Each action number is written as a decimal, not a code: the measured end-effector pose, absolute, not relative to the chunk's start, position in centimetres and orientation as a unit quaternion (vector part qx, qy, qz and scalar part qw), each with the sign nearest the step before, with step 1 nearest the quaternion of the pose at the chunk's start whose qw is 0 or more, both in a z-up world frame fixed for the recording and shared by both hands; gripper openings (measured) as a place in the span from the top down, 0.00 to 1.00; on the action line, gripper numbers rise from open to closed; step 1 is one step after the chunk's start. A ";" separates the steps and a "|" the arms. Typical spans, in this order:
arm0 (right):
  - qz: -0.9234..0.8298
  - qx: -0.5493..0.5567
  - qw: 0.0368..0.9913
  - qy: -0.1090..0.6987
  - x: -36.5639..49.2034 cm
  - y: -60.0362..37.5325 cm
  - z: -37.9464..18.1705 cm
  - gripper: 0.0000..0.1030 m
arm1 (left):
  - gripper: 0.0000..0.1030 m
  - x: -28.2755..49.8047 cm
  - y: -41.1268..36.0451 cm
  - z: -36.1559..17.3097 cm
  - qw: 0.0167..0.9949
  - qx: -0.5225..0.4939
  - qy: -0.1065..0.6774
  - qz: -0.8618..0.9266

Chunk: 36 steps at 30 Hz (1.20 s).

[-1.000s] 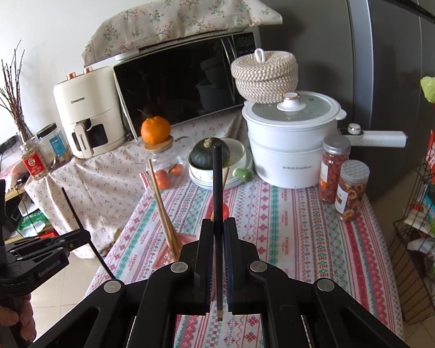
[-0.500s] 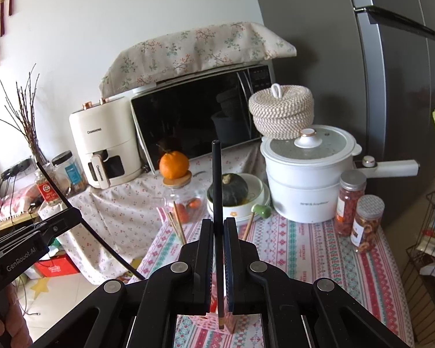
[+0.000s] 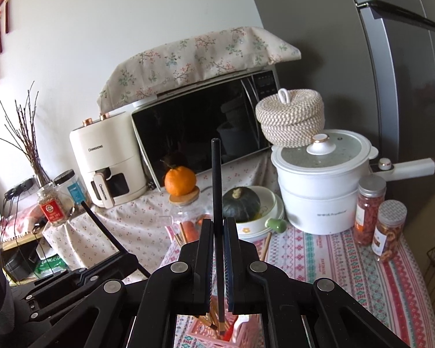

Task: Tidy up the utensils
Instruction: 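Lower both black chopsticks into the pink basket and open both tools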

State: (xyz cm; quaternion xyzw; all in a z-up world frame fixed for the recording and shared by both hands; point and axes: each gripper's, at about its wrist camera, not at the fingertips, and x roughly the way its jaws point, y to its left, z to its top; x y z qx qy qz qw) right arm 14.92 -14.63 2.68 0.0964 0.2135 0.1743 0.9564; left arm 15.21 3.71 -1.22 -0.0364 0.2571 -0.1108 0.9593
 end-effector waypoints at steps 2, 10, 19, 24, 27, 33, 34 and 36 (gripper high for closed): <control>0.181 0.096 0.955 0.216 15.5 -14.3 2.0 0.95 | 0.95 15.9 3.7 -2.1 0.956 -0.034 0.268 -0.111; 0.184 0.085 0.946 0.252 18.2 -13.1 -1.3 0.95 | 0.95 18.3 3.8 -5.0 0.944 -0.031 0.304 -0.122; 0.181 0.116 0.931 0.296 20.6 -13.5 -4.2 0.93 | 0.94 19.7 4.3 -6.4 0.941 -0.055 0.307 -0.129; 0.184 0.135 0.925 0.302 21.1 -14.2 -4.5 0.90 | 0.94 19.9 4.7 -6.1 0.939 -0.076 0.307 -0.137; 0.184 0.137 0.925 0.303 21.0 -14.4 -4.3 0.90 | 0.94 19.8 4.9 -6.0 0.937 -0.081 0.310 -0.137; 0.180 0.136 0.923 0.312 20.2 -15.4 -3.5 0.81 | 0.92 19.3 4.8 -6.1 0.928 -0.081 0.334 -0.142; 0.176 0.134 0.923 0.316 20.0 -15.7 -3.4 0.78 | 0.85 19.2 4.7 -6.1 0.926 -0.079 0.340 -0.142; 0.168 0.128 0.922 0.324 19.5 -16.5 -3.2 0.72 | 0.65 18.6 4.7 -6.3 0.923 -0.081 0.347 -0.143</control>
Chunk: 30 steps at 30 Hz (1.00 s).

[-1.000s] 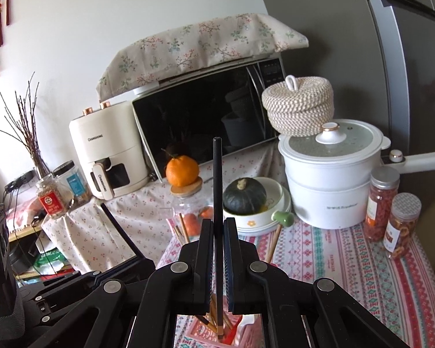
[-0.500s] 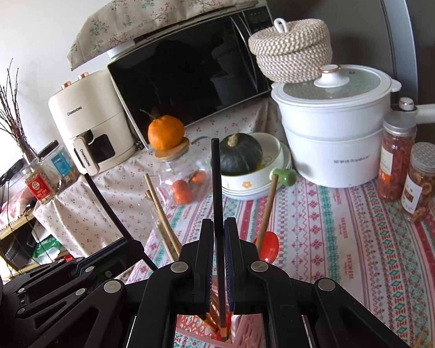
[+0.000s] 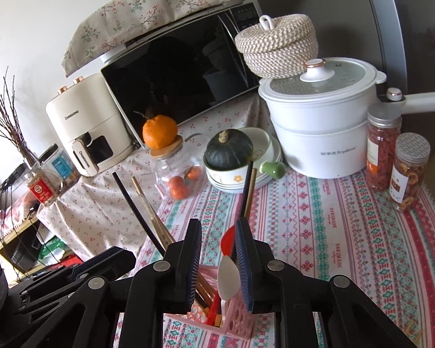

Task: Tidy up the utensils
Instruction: 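Lower both black chopsticks into the pink basket and open both tools, then withdraw both tools toward the last two wooden chopsticks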

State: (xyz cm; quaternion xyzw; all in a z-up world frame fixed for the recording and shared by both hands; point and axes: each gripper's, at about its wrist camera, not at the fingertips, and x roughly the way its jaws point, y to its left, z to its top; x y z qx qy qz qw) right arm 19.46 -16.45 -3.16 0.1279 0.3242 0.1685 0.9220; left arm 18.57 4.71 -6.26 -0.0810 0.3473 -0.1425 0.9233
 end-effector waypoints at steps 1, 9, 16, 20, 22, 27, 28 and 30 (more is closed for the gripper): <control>0.165 0.125 0.922 0.328 19.2 -16.9 -3.1 0.68 | 0.53 18.2 4.7 -6.4 0.922 -0.083 0.351 -0.143; 0.122 0.117 0.915 0.366 17.0 -21.9 -3.9 0.44 | 0.41 16.9 3.2 -8.5 0.885 -0.067 0.434 -0.157; 0.084 0.096 0.901 0.414 15.3 -25.6 -6.3 0.26 | 0.27 15.8 1.2 -11.0 0.858 -0.054 0.484 -0.163; 0.057 0.082 0.884 0.457 15.0 -27.0 -8.8 0.23 | 0.26 15.1 -0.2 -12.1 0.846 -0.036 0.504 -0.171; 0.042 0.083 0.871 0.483 15.0 -27.9 -10.3 0.23 | 0.26 14.8 -0.8 -12.6 0.842 -0.025 0.512 -0.168; 0.007 0.085 0.843 0.531 15.1 -29.8 -13.7 0.23 | 0.26 14.4 -1.5 -13.8 0.836 -0.011 0.526 -0.157; 0.000 0.087 0.837 0.541 15.2 -30.1 -14.3 0.23 | 0.26 14.4 -1.6 -14.1 0.834 -0.010 0.529 -0.154; -0.006 0.097 0.824 0.559 15.3 -30.6 -15.6 0.23 | 0.26 14.5 -1.7 -14.6 0.830 -0.009 0.536 -0.151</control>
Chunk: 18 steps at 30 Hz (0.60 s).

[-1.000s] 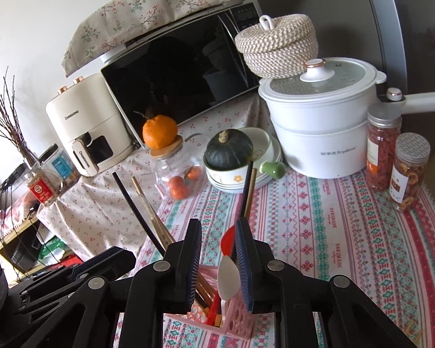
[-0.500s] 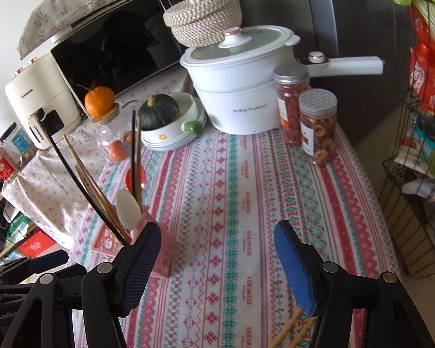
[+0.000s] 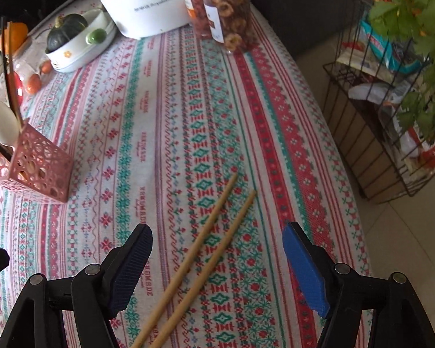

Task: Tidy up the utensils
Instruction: 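Withdraw both tools toward the last two wooden chopsticks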

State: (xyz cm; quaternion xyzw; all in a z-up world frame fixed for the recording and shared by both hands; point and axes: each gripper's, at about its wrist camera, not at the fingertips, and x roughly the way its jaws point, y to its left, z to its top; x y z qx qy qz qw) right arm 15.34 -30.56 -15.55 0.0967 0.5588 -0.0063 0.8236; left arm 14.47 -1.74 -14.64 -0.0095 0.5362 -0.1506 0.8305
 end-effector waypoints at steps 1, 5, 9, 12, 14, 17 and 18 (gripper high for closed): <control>-0.009 0.098 0.818 0.566 15.4 -30.7 -16.2 0.23 | 0.26 14.5 -1.8 -14.9 0.828 -0.008 0.540 -0.151; -0.026 0.068 0.805 0.589 15.7 -30.6 -18.1 0.23 | 0.26 14.3 -2.4 -15.7 0.822 0.002 0.548 -0.153; -0.032 0.060 0.792 0.607 15.9 -30.7 -19.7 0.24 | 0.26 14.1 -2.8 -16.1 0.819 0.010 0.552 -0.156; -0.038 0.060 0.788 0.611 16.1 -30.9 -20.3 0.24 | 0.26 13.9 -3.2 -16.3 0.818 0.015 0.553 -0.158; -0.042 0.055 0.787 0.613 16.2 -30.8 -20.6 0.25 | 0.26 13.8 -3.4 -16.3 0.818 0.018 0.552 -0.160; -0.051 0.031 0.790 0.611 16.3 -30.3 -20.8 0.32 | 0.26 13.6 -3.9 -16.3 0.819 0.025 0.550 -0.163; -0.052 0.024 0.791 0.609 16.3 -30.1 -20.8 0.34 | 0.26 13.5 -4.1 -16.4 0.818 0.027 0.550 -0.165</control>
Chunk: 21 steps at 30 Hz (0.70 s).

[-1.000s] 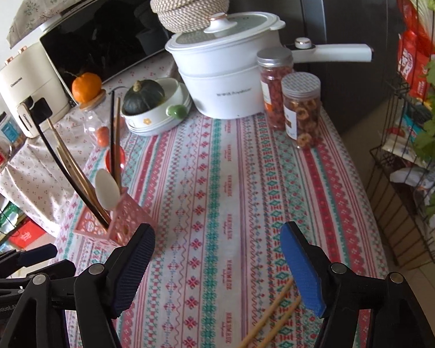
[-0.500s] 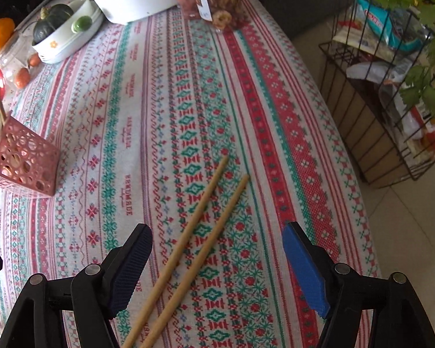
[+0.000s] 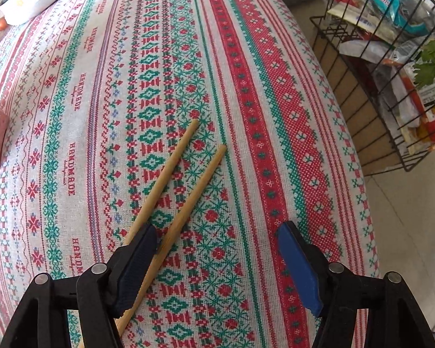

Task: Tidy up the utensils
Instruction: 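Withdraw both tools toward the last two wooden chopsticks, then grasp a wooden chopstick with the right tool while the left tool grasps the other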

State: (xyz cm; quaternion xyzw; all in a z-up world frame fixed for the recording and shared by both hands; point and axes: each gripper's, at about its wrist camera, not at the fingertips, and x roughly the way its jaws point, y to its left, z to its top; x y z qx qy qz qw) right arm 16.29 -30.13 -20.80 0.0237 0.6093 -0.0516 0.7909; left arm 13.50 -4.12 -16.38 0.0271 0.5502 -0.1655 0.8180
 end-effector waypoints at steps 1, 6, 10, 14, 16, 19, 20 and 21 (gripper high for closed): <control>-0.047 0.020 0.793 0.608 16.3 -29.9 -20.7 0.40 | 0.26 13.4 -4.3 -16.5 0.817 0.029 0.551 -0.167; -0.019 0.013 0.793 0.609 16.1 -29.1 -20.2 0.78 | 0.26 13.4 -5.7 -17.1 0.811 0.040 0.557 -0.174; -0.011 0.042 0.791 0.611 16.1 -30.3 -20.1 0.94 | 0.26 13.5 -7.7 -17.5 0.809 0.064 0.553 -0.189; -0.001 0.083 0.788 0.610 15.7 -31.9 -19.8 0.94 | 0.26 13.9 -10.3 -17.8 0.808 0.082 0.544 -0.212; 0.003 0.094 0.789 0.608 15.3 -32.4 -19.5 0.94 | 0.27 14.5 -11.6 -18.0 0.803 0.077 0.547 -0.224; 0.008 0.102 0.791 0.603 14.8 -33.0 -18.9 0.94 | 0.39 15.4 -14.0 -18.5 0.794 0.068 0.552 -0.245; 0.008 0.106 0.792 0.601 14.6 -33.2 -18.6 0.94 | 0.46 15.9 -14.9 -18.8 0.791 0.068 0.553 -0.252; 0.009 0.110 0.793 0.599 14.4 -33.4 -18.4 0.94 | 0.50 16.2 -15.8 -19.1 0.789 0.069 0.555 -0.257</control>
